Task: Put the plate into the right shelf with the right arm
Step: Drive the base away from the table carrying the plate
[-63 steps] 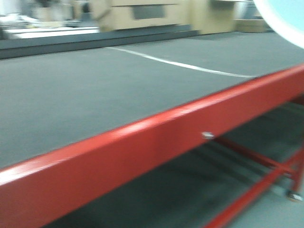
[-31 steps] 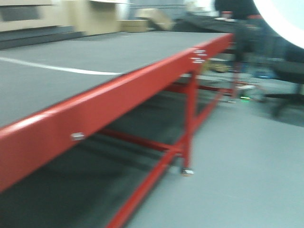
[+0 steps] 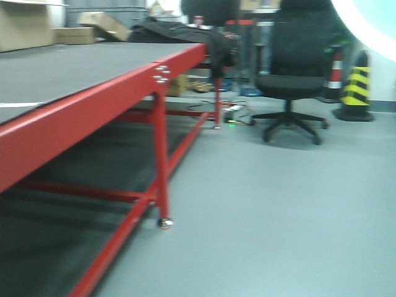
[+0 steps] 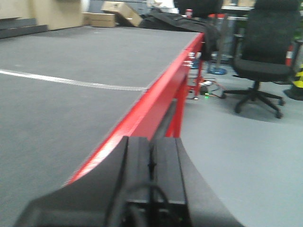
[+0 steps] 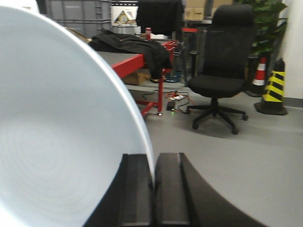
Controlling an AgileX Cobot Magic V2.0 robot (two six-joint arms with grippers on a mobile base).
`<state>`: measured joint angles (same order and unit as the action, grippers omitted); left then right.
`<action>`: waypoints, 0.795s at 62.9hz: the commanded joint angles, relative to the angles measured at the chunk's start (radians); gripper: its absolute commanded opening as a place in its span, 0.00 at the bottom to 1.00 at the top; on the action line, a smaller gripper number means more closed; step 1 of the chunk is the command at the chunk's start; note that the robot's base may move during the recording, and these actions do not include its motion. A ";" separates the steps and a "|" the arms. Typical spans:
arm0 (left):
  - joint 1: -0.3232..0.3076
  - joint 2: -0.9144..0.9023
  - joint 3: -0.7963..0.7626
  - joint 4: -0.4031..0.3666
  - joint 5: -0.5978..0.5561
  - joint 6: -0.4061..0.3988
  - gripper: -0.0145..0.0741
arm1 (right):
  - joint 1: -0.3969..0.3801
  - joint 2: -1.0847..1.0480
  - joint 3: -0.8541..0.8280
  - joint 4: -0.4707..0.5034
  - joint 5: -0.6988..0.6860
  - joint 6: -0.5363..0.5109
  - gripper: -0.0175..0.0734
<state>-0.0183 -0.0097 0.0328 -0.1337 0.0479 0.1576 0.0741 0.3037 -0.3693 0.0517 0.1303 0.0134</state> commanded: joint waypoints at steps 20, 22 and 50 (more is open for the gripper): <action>-0.002 -0.010 0.010 -0.008 -0.090 -0.007 0.02 | -0.007 0.006 -0.028 -0.007 -0.095 -0.005 0.25; -0.002 -0.010 0.010 -0.008 -0.090 -0.007 0.02 | -0.007 0.006 -0.028 -0.007 -0.094 -0.005 0.25; -0.002 -0.010 0.010 -0.008 -0.090 -0.007 0.02 | -0.007 0.006 -0.028 -0.007 -0.094 -0.005 0.25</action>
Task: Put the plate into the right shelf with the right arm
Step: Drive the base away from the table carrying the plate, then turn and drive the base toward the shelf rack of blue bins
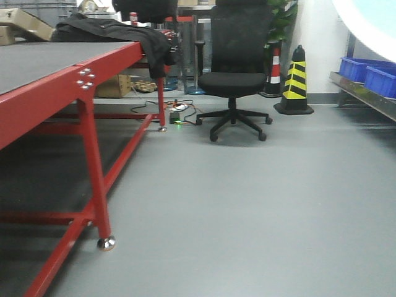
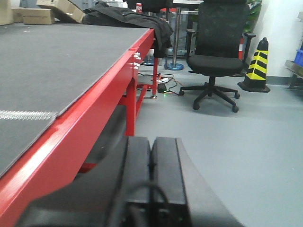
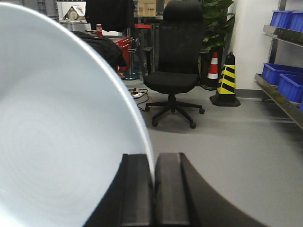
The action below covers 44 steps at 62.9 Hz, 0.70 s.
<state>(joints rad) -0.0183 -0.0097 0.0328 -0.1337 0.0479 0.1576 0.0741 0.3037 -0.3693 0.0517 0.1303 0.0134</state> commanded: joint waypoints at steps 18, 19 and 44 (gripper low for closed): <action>-0.002 -0.010 0.010 -0.008 -0.090 -0.007 0.02 | -0.007 0.006 -0.028 -0.007 -0.094 -0.005 0.25; -0.002 -0.010 0.010 -0.008 -0.090 -0.007 0.02 | -0.007 0.006 -0.028 -0.007 -0.094 -0.005 0.25; -0.002 -0.010 0.010 -0.008 -0.090 -0.007 0.02 | -0.007 0.006 -0.028 -0.007 -0.094 -0.005 0.25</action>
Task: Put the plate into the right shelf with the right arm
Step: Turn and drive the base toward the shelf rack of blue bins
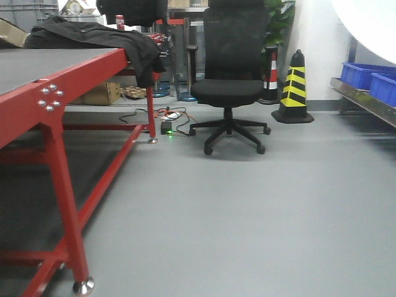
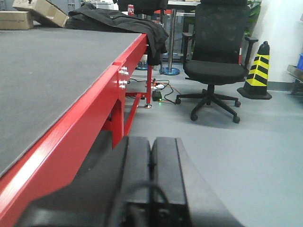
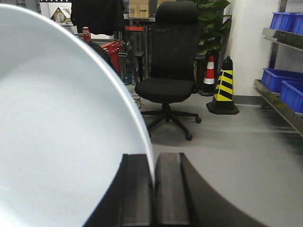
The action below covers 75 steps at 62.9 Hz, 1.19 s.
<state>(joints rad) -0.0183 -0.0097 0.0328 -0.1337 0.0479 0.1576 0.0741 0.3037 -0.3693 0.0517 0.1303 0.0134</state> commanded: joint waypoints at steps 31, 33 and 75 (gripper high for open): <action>-0.002 -0.010 0.010 -0.008 -0.090 -0.007 0.02 | -0.007 0.006 -0.028 -0.007 -0.094 -0.005 0.25; -0.002 -0.010 0.010 -0.008 -0.090 -0.007 0.02 | -0.007 0.006 -0.028 -0.007 -0.093 -0.005 0.25; -0.002 -0.010 0.010 -0.008 -0.090 -0.007 0.02 | -0.007 0.006 -0.028 -0.007 -0.093 -0.005 0.25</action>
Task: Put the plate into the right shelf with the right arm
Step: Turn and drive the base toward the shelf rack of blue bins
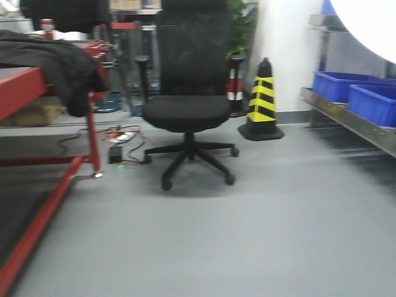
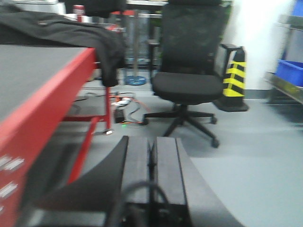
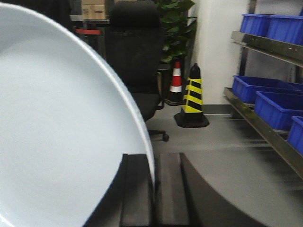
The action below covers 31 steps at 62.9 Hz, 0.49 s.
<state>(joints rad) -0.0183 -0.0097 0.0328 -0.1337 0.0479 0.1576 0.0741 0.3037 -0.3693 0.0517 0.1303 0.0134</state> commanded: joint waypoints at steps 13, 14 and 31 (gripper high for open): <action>-0.002 -0.010 0.010 -0.008 -0.090 -0.007 0.02 | -0.007 0.006 -0.028 -0.007 -0.093 -0.005 0.25; -0.002 -0.010 0.010 -0.008 -0.090 -0.007 0.02 | -0.007 0.006 -0.028 -0.007 -0.093 -0.005 0.25; -0.002 -0.010 0.010 -0.008 -0.090 -0.007 0.02 | -0.007 0.006 -0.028 -0.007 -0.093 -0.005 0.25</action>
<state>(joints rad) -0.0183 -0.0097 0.0328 -0.1337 0.0479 0.1576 0.0741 0.3037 -0.3693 0.0517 0.1303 0.0134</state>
